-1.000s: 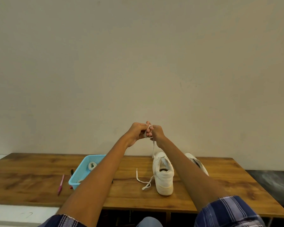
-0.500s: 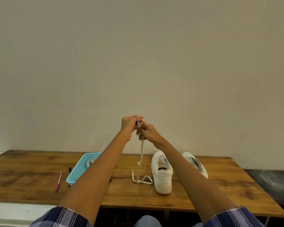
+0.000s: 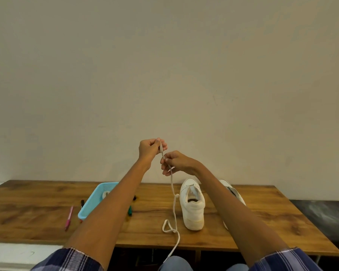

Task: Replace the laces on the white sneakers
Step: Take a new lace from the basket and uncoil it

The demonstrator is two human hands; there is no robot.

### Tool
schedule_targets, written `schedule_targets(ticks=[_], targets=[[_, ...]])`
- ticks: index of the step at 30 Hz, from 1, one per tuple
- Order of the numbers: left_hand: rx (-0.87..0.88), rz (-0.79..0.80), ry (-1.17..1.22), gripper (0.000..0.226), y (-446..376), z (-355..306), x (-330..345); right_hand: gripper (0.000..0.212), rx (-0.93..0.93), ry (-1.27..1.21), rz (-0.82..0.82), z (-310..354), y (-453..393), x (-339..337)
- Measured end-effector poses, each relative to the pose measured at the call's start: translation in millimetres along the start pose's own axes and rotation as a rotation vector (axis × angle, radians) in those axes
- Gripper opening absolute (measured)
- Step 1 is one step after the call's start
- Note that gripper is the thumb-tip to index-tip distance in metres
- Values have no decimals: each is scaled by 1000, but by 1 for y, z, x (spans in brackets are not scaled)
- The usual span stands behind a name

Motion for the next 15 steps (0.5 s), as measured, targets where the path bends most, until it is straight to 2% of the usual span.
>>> schedule_targets(ticks=[5, 10, 15], targets=[[-59, -1, 294, 19, 0, -1, 11, 26, 87, 58, -14, -5, 2, -5], [118, -32, -69, 19, 4, -9, 10, 30, 20, -30, -44, 1, 7, -9], [170, 23, -243, 19, 2, -10, 7, 29, -21, -80, -94, 8, 9, -15]])
Point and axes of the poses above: each hand's wrist, its own y-axis away from the middle knuckle, its own x-axis out of the palm, z = x × y, the point moved 6 cm from there along -y, towards the middle knuckle, and after that the axes turned 8 degrees about z, right-handed, at the moved point
